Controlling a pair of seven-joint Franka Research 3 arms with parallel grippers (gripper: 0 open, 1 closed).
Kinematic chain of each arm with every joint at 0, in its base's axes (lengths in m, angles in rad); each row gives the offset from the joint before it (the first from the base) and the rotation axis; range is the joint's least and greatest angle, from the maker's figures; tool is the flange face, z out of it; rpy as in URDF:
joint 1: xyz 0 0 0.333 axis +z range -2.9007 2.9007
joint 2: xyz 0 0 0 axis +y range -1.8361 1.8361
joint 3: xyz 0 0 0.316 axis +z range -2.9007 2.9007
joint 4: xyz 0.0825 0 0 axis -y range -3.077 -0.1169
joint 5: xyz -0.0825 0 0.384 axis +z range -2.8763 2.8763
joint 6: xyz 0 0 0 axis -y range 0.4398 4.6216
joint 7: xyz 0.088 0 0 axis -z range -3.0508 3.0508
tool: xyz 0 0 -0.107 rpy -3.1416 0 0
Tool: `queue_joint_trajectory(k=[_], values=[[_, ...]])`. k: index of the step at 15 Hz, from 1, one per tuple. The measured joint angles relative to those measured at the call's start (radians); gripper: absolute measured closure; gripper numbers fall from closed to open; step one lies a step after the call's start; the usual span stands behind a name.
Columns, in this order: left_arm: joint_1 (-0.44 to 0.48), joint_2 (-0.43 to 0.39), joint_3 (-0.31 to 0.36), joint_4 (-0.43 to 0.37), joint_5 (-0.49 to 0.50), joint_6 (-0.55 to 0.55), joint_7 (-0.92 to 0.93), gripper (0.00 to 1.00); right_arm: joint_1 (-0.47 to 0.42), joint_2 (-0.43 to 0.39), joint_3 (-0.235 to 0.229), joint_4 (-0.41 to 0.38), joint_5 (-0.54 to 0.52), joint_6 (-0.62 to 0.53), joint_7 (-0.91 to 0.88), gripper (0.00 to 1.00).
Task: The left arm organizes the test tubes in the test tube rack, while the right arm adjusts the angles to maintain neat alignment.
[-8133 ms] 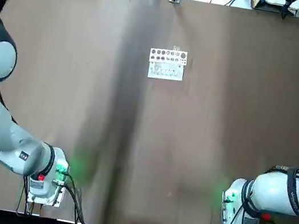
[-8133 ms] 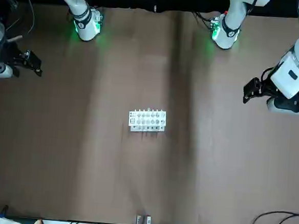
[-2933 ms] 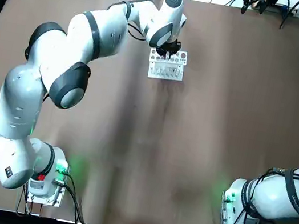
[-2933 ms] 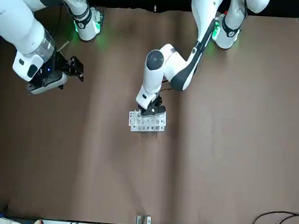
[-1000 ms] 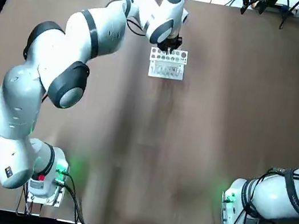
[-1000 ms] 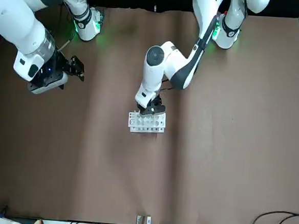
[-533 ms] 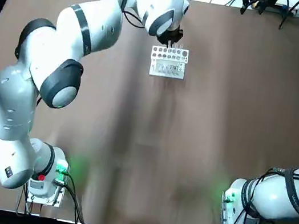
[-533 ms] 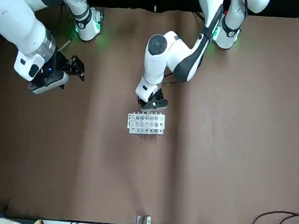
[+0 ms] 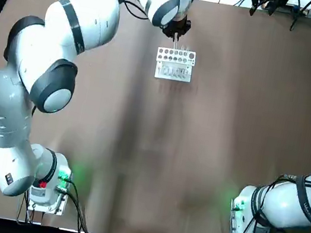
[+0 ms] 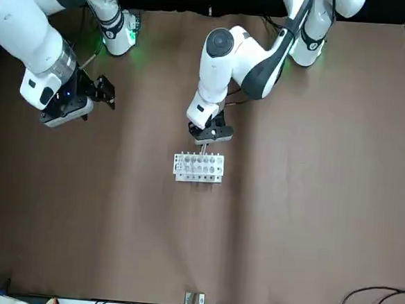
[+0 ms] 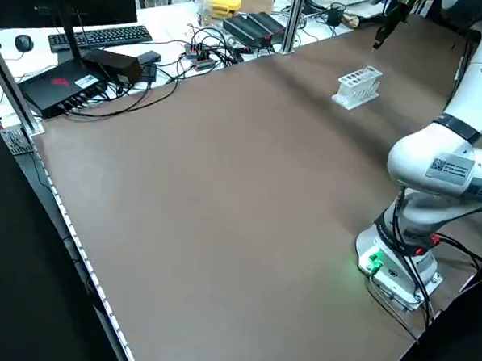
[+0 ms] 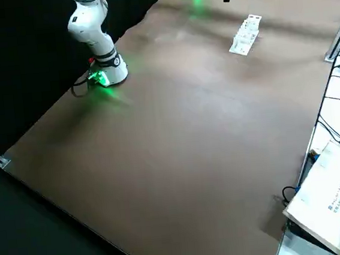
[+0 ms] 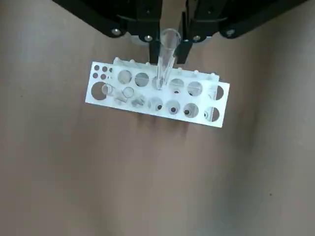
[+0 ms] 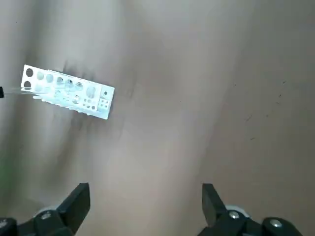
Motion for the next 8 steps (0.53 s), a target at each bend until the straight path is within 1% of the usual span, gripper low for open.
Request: queue_joint_trajectory(k=[8], values=[[0.001, 0.000, 0.031, 0.011, 0.000, 0.004, 0.000, 0.81, 0.000, 0.000, 0.001, 0.000, 0.000, 0.000, 0.000, 0.00]])
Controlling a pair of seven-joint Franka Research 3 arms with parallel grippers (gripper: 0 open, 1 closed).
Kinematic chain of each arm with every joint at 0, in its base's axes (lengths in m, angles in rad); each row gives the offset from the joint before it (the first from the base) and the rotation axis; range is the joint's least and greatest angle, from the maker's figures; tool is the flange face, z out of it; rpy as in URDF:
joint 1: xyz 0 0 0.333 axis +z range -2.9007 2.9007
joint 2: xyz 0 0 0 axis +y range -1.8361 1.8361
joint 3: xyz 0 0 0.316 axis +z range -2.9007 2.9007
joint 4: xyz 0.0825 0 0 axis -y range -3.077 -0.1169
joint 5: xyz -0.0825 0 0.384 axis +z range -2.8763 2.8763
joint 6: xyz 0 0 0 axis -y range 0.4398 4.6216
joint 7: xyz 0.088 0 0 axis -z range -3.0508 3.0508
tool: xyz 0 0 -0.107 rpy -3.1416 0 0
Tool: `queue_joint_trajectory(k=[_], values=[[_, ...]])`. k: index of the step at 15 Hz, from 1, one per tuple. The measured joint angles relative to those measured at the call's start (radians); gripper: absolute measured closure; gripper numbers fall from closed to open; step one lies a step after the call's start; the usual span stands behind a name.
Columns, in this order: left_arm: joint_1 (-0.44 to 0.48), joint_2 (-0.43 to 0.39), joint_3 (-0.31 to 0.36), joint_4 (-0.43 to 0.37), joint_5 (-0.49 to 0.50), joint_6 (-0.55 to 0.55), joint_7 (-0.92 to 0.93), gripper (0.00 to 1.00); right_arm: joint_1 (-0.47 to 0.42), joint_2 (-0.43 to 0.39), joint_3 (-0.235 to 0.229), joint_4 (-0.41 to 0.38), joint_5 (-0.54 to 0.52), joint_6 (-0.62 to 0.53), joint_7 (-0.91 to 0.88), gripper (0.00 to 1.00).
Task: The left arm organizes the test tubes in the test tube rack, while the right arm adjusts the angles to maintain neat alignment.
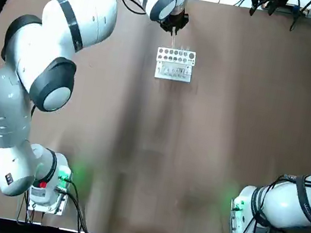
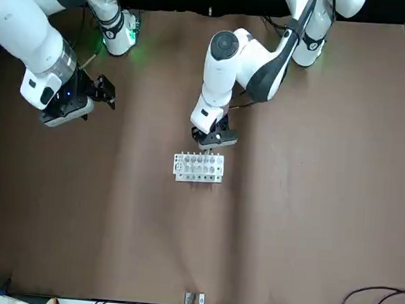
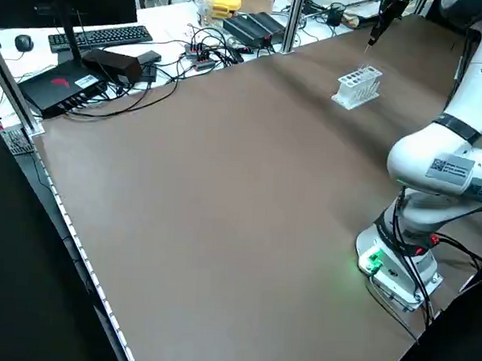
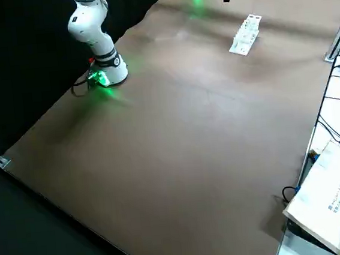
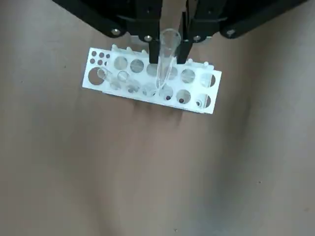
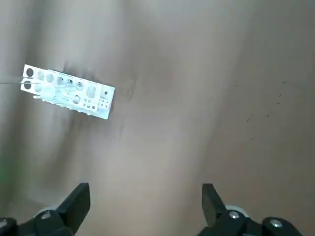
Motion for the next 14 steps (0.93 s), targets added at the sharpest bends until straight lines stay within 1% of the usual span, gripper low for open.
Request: queue_joint_trajectory(k=[6, 14], values=[[0.000, 0.040, 0.000, 0.029, 0.000, 0.047, 0.000, 0.81, 0.000, 0.000, 0.000, 0.000, 0.000, 0.000, 0.000, 0.00], [-0.003, 0.068, 0.000, 0.035, 0.000, 0.049, 0.000, 0.81, 0.000, 0.000, 0.000, 0.000, 0.000, 0.000, 0.000, 0.00]])
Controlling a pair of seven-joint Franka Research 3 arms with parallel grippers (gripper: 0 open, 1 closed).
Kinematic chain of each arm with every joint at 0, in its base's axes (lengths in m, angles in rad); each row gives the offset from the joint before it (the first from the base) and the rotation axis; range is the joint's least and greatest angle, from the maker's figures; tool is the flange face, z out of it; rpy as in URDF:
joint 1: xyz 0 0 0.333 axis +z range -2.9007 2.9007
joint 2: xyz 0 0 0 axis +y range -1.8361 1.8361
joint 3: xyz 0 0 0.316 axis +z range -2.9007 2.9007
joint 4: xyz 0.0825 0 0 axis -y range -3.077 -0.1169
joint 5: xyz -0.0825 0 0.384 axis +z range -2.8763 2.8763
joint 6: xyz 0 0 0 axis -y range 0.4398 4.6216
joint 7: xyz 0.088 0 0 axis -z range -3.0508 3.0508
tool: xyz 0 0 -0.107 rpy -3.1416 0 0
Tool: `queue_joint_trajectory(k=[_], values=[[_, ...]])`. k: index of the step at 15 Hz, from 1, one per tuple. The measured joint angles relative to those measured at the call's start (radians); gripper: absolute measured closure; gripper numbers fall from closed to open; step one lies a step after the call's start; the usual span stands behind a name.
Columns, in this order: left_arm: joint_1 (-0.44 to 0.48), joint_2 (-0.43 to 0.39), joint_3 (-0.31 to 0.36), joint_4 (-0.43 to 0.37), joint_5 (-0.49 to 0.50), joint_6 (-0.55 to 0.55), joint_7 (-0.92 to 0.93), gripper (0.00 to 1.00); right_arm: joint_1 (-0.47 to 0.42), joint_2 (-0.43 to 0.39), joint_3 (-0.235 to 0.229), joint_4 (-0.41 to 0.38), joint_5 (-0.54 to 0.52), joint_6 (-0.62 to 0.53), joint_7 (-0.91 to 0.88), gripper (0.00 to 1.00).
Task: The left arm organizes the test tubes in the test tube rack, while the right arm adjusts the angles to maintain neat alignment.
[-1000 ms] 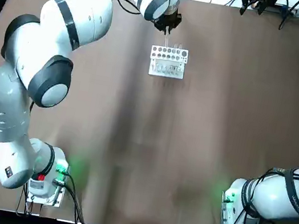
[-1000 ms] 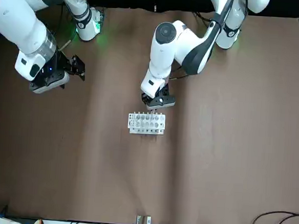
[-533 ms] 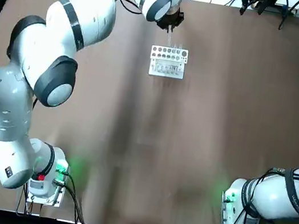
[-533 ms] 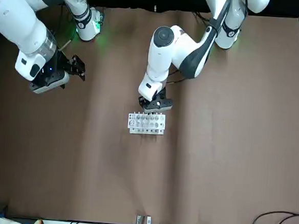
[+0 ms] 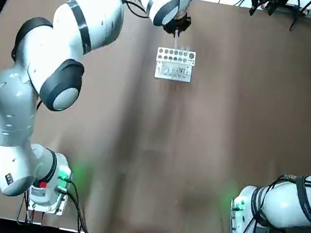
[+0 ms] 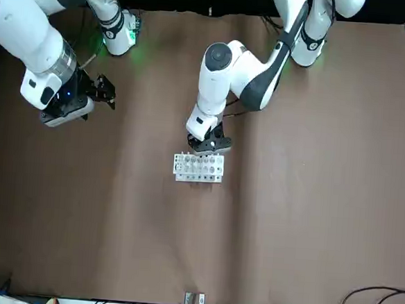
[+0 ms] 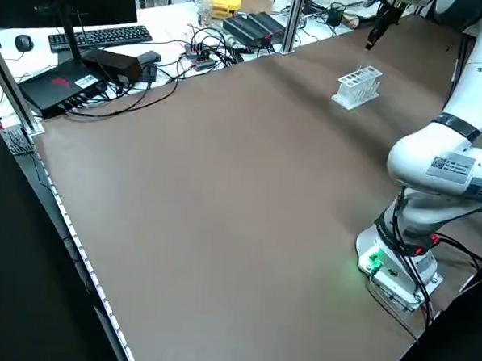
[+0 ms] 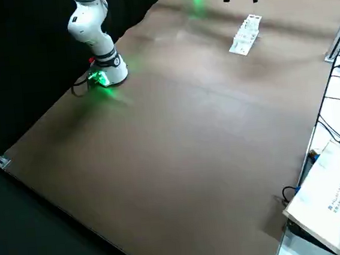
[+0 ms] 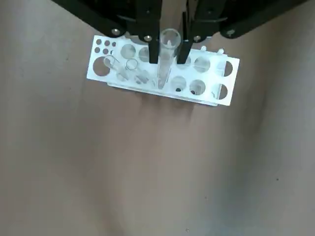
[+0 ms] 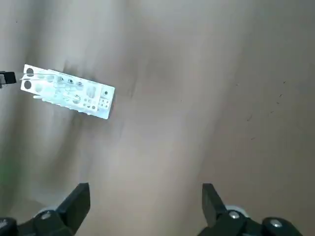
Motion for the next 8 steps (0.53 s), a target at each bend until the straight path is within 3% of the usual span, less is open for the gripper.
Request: queue_joint_trajectory(k=[8], values=[[-0.004, 0.012, -0.001, 0.004, 0.000, 0.000, 0.000, 0.81, 0.000, 0.000, 0.000, 0.000, 0.000, -0.005, 0.000, 0.00]])
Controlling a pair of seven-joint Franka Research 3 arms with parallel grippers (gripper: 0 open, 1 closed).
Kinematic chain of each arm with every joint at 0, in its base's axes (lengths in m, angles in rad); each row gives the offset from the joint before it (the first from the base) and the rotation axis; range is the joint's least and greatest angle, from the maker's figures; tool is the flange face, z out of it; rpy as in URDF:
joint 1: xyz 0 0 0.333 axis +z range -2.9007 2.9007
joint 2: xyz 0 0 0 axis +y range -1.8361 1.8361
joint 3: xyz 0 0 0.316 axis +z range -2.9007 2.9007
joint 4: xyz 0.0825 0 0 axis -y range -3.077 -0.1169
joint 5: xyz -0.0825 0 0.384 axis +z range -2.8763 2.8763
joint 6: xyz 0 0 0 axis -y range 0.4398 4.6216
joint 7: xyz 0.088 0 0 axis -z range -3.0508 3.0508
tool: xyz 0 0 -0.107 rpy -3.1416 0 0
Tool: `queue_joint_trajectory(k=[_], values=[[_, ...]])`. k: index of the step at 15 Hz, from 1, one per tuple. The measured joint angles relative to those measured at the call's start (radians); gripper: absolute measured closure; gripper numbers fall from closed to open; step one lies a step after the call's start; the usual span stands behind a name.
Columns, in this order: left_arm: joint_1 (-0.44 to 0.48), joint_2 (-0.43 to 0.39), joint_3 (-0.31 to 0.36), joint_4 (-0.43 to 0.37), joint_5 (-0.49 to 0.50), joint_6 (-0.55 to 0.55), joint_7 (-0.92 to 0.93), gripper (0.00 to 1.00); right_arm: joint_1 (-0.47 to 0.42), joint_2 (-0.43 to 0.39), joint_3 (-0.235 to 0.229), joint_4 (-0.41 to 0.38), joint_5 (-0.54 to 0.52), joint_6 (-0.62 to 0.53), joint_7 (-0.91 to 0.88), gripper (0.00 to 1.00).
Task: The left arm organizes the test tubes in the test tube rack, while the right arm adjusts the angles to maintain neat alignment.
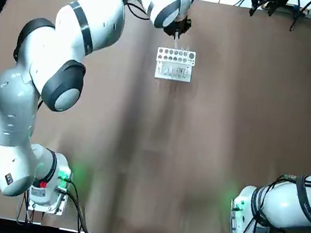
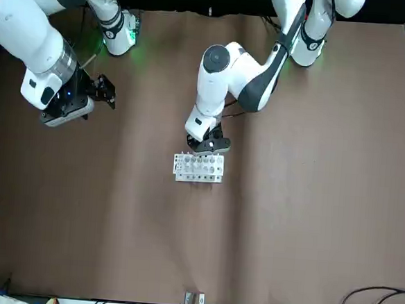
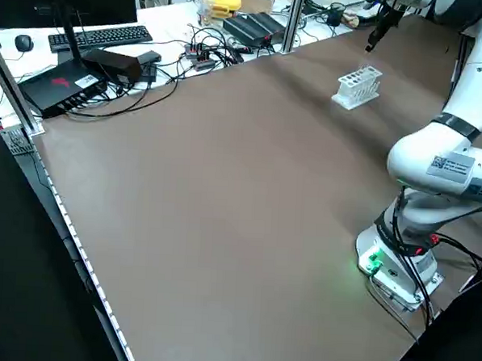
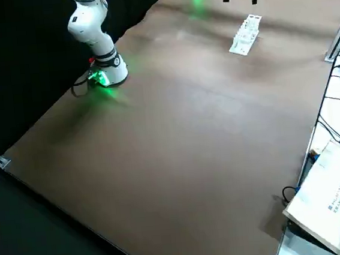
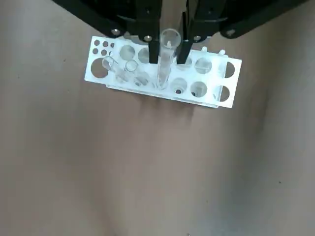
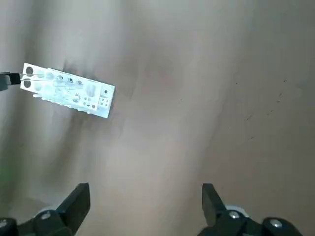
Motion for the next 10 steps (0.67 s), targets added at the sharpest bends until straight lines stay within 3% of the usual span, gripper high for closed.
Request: queue_joint_trajectory(k=[10], values=[[-0.006, 0.028, 0.000, 0.002, 0.000, 0.013, 0.001, 0.81, 0.000, 0.000, 0.000, 0.000, 0.000, -0.003, 0.000, 0.00]])
